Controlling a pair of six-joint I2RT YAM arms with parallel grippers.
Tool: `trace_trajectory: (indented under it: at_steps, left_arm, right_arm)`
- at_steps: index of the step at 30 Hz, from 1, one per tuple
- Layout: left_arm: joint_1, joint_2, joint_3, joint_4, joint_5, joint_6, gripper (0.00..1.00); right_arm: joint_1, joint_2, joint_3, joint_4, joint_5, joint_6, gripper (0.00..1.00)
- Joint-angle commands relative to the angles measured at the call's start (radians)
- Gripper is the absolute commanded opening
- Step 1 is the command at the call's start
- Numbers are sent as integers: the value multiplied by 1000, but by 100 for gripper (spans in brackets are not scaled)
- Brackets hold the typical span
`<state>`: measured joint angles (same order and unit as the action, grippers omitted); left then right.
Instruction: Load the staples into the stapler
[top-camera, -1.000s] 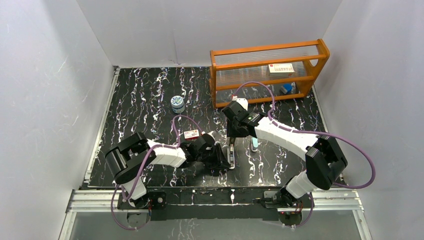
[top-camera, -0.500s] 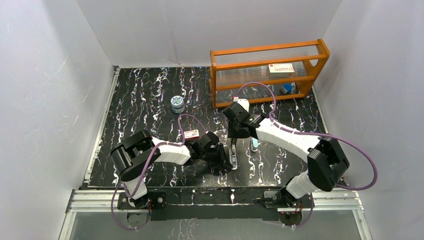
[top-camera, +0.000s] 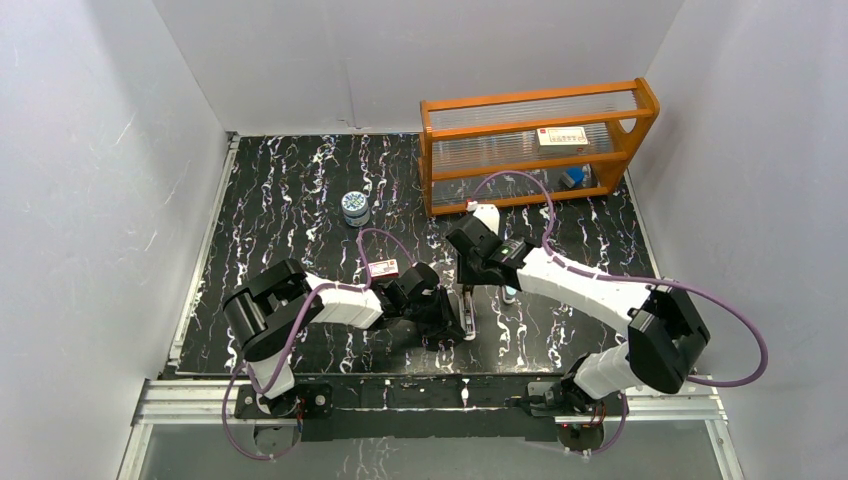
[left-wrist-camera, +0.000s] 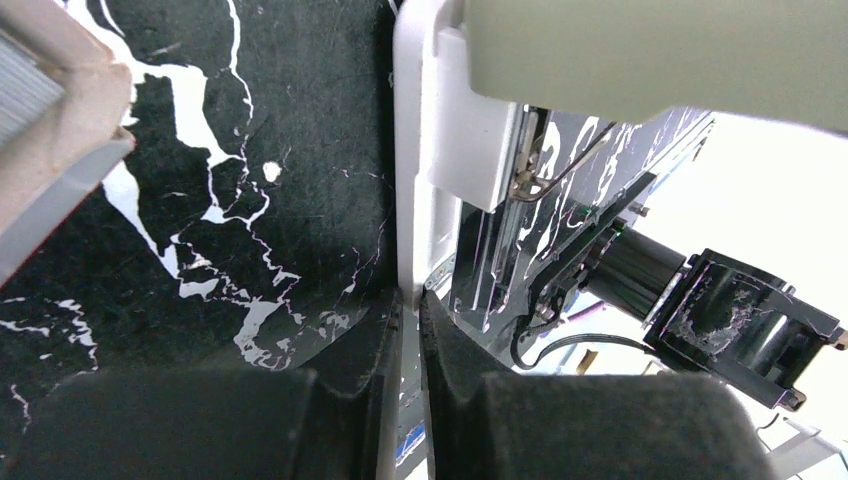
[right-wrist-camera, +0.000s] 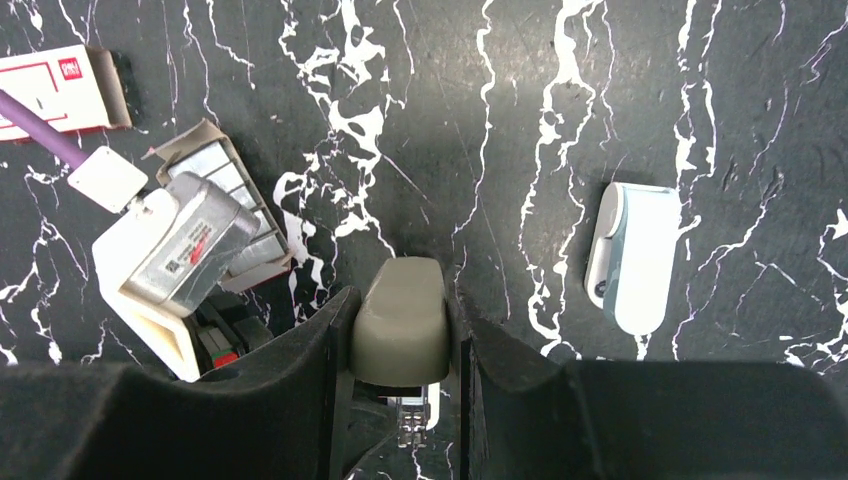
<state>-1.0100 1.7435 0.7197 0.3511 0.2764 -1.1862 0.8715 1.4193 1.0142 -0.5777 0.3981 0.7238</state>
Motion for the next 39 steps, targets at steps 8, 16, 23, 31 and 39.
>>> trace_trajectory:
  at_steps: [8,16,23,31,39]
  left_arm:
    - [-7,55,20,-75,-65,30,6]
    - [3,36,-12,-49,-70,12,6]
    - [14,49,-26,-25,-50,2,6]
    - [22,36,-37,-13,-44,-1,7]
    - [22,39,-38,-6,-33,2,13]
  right_arm:
    - [139,-36,-80,-75,-124,198,26]
    - [201,-68,-127,-110,-120,294,24]
    - [234,-65,-183,-70,-127,348,24]
    - [242,-41,-178,-71,-116,360,38]
    - [244,-96,-153,-117,-50,373,55]
